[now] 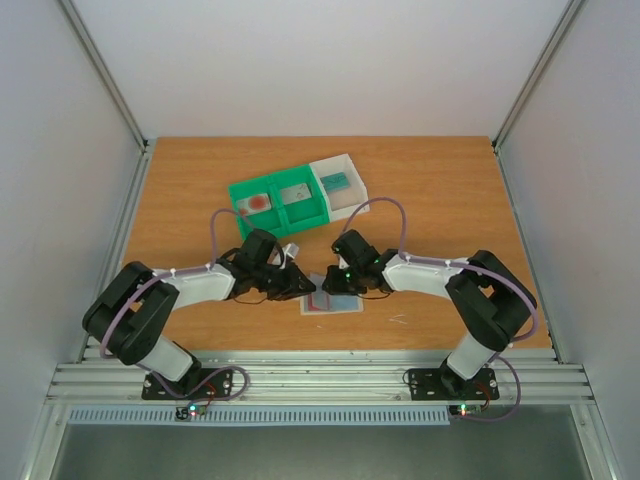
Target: Take the credit cards out of the card holder
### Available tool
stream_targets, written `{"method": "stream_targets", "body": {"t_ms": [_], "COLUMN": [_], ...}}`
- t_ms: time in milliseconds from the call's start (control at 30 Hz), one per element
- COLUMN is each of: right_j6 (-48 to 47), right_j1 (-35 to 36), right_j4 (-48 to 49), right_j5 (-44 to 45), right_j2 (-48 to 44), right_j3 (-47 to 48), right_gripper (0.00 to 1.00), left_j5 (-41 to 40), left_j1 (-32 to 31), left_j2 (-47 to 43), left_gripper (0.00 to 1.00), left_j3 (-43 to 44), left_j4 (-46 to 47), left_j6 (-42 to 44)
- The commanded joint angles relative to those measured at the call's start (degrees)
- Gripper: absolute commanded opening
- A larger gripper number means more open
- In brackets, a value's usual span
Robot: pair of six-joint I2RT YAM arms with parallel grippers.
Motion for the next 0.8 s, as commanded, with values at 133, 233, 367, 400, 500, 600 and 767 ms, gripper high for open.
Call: {"method": "stream_targets", "body": {"t_ms": [133, 233, 367, 400, 500, 600, 767], "right_j6": [-2.8, -3.6, -4.9, -5.3, -5.3, -3.0, -1.9], "right_j1": [-3.1, -5.5, -8.3, -8.7, -8.8, -8.3, -5.1], "right_j4": [-4.0, -5.5, -8.0, -8.2, -8.0, -3.8, -3.3], "right_j5": [6.5, 7.0, 7.5, 7.1, 1.3, -4.9, -6.3], "right_j2": [-6.3, -7.7, -10.5, -11.0, -11.1, -10.3, -6.2], "right_j3": [-0.4, 0.4, 0.4, 0.1, -0.4, -2.5, -1.2], "right_gripper": [0.27, 0.29, 0.30, 0.30, 0.30, 0.28, 0.26], "left_j5": [-2.1, -2.2, -1.1, -1.5, -3.9, -5.5, -4.1], "left_j1": [-2.4, -3.3, -3.9, -3.9, -3.9, -3.3, -0.1], "left_j2": [1.4, 3.1, 6.3, 5.9, 3.5, 2.8, 2.1], "left_gripper": [0.28, 0.30, 0.31, 0.31, 0.34, 0.36, 0.37], "left_j3": [3.6, 4.5, 5.9, 5.8, 6.4, 6.8, 3.8], "left_j4": [0.2, 1.4, 3.7, 3.7, -0.4, -5.6, -4.2], "left_j6": [0.7, 0.9, 0.1, 0.0, 1.1, 3.6, 2.9]}}
